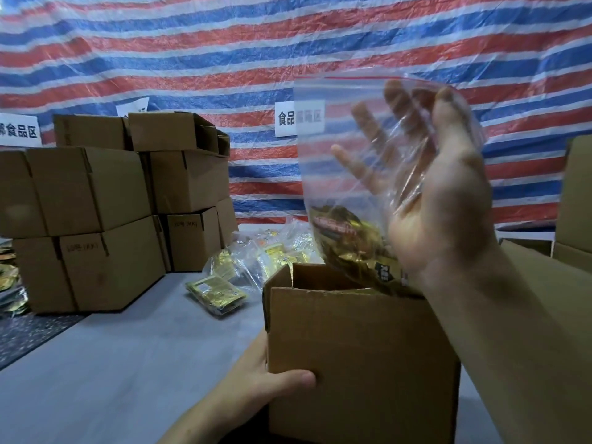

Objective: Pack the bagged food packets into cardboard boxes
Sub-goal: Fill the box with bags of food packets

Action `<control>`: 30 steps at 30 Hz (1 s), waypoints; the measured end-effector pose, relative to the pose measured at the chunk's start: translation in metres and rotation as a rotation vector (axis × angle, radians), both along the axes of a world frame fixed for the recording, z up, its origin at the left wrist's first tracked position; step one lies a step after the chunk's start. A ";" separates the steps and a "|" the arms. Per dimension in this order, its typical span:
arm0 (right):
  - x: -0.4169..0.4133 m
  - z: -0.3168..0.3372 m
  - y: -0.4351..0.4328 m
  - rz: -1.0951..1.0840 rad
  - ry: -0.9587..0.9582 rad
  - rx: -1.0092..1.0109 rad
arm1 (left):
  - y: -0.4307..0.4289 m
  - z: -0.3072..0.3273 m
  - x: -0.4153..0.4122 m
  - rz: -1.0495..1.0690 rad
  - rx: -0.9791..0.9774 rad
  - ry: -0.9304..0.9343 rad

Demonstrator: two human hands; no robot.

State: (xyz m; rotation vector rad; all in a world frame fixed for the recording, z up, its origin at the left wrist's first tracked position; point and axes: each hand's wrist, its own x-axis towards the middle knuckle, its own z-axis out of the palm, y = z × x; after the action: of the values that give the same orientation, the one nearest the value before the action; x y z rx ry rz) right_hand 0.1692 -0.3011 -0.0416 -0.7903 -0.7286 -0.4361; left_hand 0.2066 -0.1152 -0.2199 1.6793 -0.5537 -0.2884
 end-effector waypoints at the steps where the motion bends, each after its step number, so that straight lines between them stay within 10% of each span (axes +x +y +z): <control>1: -0.001 0.001 0.003 0.005 -0.006 0.008 | -0.001 0.000 0.001 0.018 -0.006 0.002; 14: 0.005 0.005 -0.002 -0.011 0.200 -0.193 | 0.004 -0.010 0.004 0.095 -0.042 -0.092; 25: 0.007 0.010 -0.049 -0.486 0.118 -1.300 | 0.003 -0.014 0.006 0.175 -0.024 -0.204; 30: 0.017 0.010 -0.065 -0.179 0.265 -1.094 | 0.005 -0.018 0.010 0.200 -0.014 -0.217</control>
State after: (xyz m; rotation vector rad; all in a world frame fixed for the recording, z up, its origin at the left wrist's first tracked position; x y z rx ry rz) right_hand 0.1864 -0.3662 -0.0313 -1.9107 -0.6188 -0.0455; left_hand 0.2167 -0.1107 -0.2376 1.7484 -0.5402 0.0429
